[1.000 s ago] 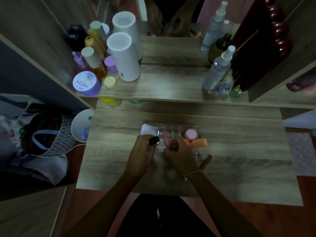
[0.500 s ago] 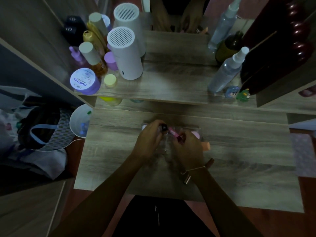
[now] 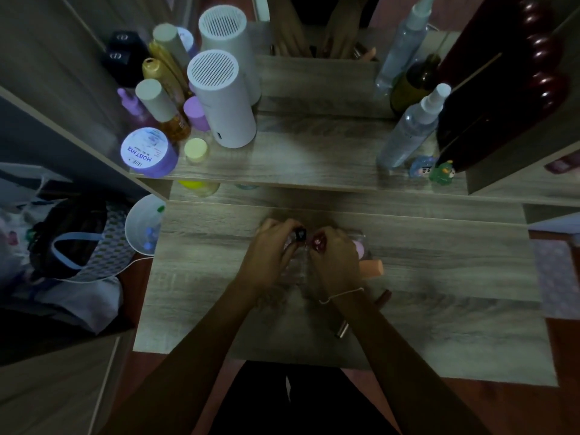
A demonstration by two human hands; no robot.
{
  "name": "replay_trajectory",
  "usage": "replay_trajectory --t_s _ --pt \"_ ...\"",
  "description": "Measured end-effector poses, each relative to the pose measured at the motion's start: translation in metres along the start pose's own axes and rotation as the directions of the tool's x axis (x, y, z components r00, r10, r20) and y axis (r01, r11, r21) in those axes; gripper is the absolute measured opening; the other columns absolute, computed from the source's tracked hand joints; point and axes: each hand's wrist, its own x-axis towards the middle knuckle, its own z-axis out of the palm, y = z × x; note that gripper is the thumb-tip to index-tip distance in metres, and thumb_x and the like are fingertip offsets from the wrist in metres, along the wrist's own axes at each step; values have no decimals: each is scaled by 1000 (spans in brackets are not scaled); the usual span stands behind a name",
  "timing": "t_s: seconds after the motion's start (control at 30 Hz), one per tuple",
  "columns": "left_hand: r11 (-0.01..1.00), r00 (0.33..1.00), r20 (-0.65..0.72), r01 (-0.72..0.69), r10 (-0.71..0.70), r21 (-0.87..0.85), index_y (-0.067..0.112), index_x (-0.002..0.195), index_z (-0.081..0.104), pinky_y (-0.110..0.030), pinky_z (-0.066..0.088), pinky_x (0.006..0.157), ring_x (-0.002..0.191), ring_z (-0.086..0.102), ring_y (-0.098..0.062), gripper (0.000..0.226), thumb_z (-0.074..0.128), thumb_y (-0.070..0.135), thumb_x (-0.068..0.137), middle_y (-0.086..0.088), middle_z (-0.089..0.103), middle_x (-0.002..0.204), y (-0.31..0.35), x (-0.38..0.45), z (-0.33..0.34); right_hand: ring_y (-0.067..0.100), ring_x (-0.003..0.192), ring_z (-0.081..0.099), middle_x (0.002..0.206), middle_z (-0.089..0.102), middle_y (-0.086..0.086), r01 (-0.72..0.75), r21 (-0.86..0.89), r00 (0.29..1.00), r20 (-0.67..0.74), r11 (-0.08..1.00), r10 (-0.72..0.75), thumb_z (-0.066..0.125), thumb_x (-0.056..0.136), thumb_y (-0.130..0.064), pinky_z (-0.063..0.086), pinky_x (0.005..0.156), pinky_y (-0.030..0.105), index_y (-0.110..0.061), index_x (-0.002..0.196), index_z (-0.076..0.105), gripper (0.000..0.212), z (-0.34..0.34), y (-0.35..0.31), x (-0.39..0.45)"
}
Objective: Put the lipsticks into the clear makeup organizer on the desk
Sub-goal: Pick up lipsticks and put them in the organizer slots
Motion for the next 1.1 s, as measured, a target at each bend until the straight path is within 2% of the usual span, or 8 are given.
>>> replay_trajectory --t_s 0.1,0.27,0.43,0.6,0.8,1.0,1.1 --pt "1000 1000 22 -5 5 19 13 110 60 -33 42 73 96 52 -24 26 63 9 85 -8 68 97 -2 4 -2 32 98 60 106 64 14 39 85 998 -57 996 -34 62 85 -14 48 84 40 -12 103 61 18 1 -1 -2" --pt "997 998 50 22 -26 72 15 109 61 -39 46 80 100 52 -25 25 64 12 85 -9 65 103 -11 3 -1 24 96 62 106 66 8 35 90 992 -127 995 -24 63 86 -17 37 77 26 -13 105 62 19 6 1 -2" --pt "988 999 42 -5 -1 155 12 107 63 -39 41 81 99 50 -29 23 65 12 84 -11 61 106 -14 4 3 25 98 62 108 66 10 59 99 991 -125 993 -47 65 85 -18 44 82 32 -13 108 62 24 6 4 -3" --pt "980 999 46 2 -11 197 11 110 63 -40 39 86 104 49 -30 27 65 12 84 -12 60 108 -15 2 6 24 98 61 108 66 10 66 116 992 -117 991 -53 64 86 -16 45 82 31 -11 109 61 24 7 5 -4" --pt "981 1000 29 -8 2 193 12 112 63 -40 38 84 100 51 -31 30 67 13 83 -11 61 104 -15 3 5 22 97 62 107 67 8 63 117 987 -153 991 -45 62 87 -17 40 78 25 -12 110 61 24 10 6 -5" --pt "984 1000 14 -2 -1 181 15 116 60 -41 38 87 104 51 -29 32 65 18 84 -9 60 108 -15 2 2 20 94 64 104 70 5 48 120 983 -180 992 -26 64 87 -21 40 75 23 -16 110 61 24 14 8 -7" --pt "983 1000 -15 16 -13 184 18 121 56 -44 37 93 109 51 -28 38 65 24 85 -7 59 115 -11 -4 0 20 93 65 103 71 4 75 90 967 -252 993 -50 63 88 -24 35 74 21 -16 112 61 25 11 4 -14"
